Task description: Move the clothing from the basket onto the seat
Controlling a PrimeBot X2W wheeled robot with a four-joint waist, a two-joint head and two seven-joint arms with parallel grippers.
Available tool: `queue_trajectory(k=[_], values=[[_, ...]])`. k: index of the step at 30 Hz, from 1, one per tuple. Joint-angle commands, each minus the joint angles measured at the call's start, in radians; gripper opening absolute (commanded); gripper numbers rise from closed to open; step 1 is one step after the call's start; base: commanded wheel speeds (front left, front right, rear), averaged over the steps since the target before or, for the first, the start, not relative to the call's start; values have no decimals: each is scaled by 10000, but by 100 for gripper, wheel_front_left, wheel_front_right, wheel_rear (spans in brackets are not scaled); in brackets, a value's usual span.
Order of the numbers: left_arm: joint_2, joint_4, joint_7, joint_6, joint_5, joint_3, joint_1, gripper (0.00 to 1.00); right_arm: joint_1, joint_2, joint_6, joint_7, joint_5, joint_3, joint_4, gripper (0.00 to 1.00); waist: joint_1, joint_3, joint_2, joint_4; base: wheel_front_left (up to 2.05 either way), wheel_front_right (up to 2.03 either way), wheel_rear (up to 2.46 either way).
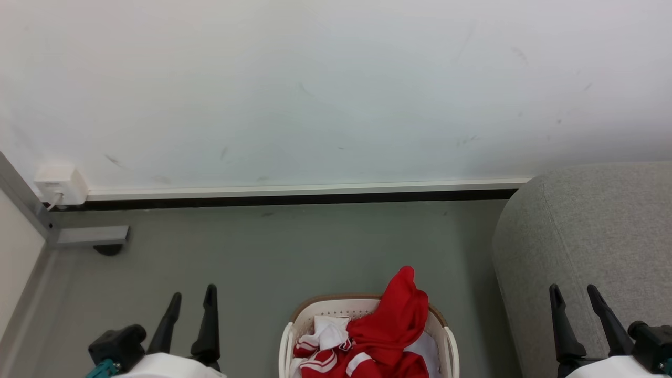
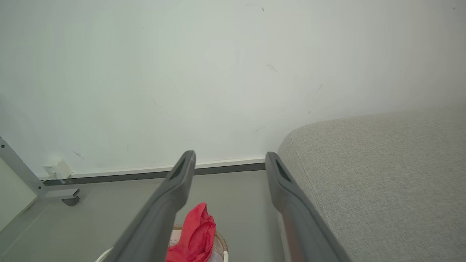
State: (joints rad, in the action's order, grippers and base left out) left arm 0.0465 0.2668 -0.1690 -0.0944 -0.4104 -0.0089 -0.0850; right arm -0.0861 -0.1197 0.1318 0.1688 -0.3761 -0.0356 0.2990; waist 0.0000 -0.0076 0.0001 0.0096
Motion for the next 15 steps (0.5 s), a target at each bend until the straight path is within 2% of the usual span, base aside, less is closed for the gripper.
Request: queue_trajectory(k=[1, 15], values=[[91, -78, -127, 47, 335, -2, -16, 100, -131, -64, -13, 126, 248, -36, -3, 100, 0, 2, -1, 1, 0, 0, 0], [164, -20, -424, 108, 1694, -62, 103, 100, -107, 119, -16, 431, 919, 114, 224, 100, 0, 44, -1, -56, 0, 0, 0]])
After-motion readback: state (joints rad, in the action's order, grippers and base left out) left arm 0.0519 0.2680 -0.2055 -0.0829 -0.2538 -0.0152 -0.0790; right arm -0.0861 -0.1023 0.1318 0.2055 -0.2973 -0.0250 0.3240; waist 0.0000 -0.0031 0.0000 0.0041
